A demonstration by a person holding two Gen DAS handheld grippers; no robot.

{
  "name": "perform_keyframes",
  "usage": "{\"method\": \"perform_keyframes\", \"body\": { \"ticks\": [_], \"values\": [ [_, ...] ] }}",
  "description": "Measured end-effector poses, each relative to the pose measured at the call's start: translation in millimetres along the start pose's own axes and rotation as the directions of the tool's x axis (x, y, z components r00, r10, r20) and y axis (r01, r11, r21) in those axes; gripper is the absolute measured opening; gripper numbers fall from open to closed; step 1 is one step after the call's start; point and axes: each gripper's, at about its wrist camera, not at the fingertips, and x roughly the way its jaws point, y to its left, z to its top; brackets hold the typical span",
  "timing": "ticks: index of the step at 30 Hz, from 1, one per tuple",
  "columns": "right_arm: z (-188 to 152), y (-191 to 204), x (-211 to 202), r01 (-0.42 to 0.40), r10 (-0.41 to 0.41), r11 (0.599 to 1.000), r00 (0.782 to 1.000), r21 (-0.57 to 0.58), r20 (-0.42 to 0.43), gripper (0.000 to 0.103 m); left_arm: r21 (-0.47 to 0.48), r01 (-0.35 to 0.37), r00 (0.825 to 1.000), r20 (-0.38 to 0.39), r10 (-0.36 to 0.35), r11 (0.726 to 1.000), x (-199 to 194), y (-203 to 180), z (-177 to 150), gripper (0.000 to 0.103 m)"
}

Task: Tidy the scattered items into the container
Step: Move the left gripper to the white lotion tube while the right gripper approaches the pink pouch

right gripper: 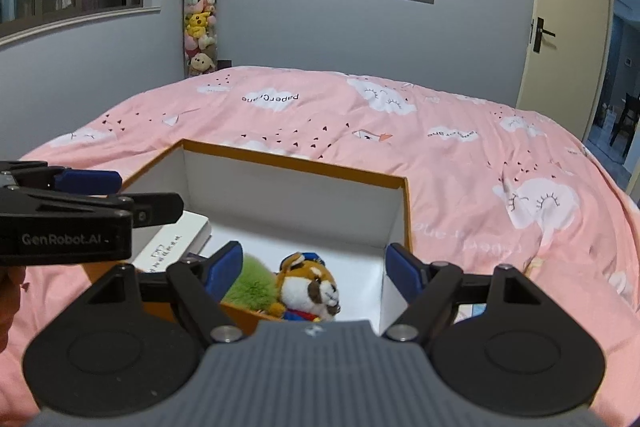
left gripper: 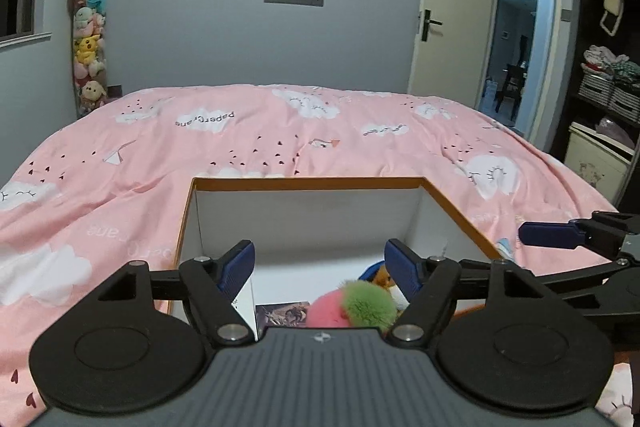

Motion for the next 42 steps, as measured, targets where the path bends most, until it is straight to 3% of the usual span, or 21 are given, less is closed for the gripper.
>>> {"method": "perform_keyframes", "body": {
  "ticks": [8, 16, 21, 28, 35, 37, 42],
  "values": [
    [-11.3, 5.2, -25.5, 0.015, -0.015, 0.999, 1.000, 0.030, 0.019, 0.088, 0.039, -0.037, 0.999, -0.024, 0.038, 0.999, -25.5, -0.6, -8.2, 0.085],
    [-26.8, 0.0, -42.3, 0.015, -0.014, 0.996, 1.000, 0.093, -0.014, 0.091, 0.011, 0.000, 0.994, -0.110, 0.001, 1.000, -41.8, 12.8, -22.7, 0.085],
    [-43.7, -4.4, -48.9, 0.010, 0.001, 0.992, 0.996, 0.126, -0.089, 0.091, -0.008, 0.036, 0.977, -0.209, -0.037, 0.999, -47.8, 19.4, -36.0, 0.085],
    [-69.4, -7.1, -59.0, -0.027, 0.063, 0.988, 0.970, 0.152, -0.235, 0.091, -0.053, 0.135, 0.924, -0.354, -0.145, 0.989, -50.1, 18.0, -54.5, 0.083],
    [-93.0, 3.6, -68.8, -0.089, 0.117, 0.991, 0.936, 0.098, -0.332, 0.088, -0.096, 0.192, 0.861, -0.461, -0.215, 0.977, -44.8, 3.2, -68.5, 0.062],
    [-99.7, 6.5, -70.6, -0.109, 0.129, 0.991, 0.925, 0.077, -0.357, 0.083, -0.101, 0.211, 0.845, -0.481, -0.234, 0.972, -42.9, -2.4, -73.0, 0.060],
    [-110.0, 5.5, -71.4, -0.155, 0.168, 0.986, 0.895, 0.065, -0.412, 0.083, -0.114, 0.204, 0.810, -0.537, -0.234, 0.972, -33.9, -10.3, -85.6, 0.058]
  ]
}}
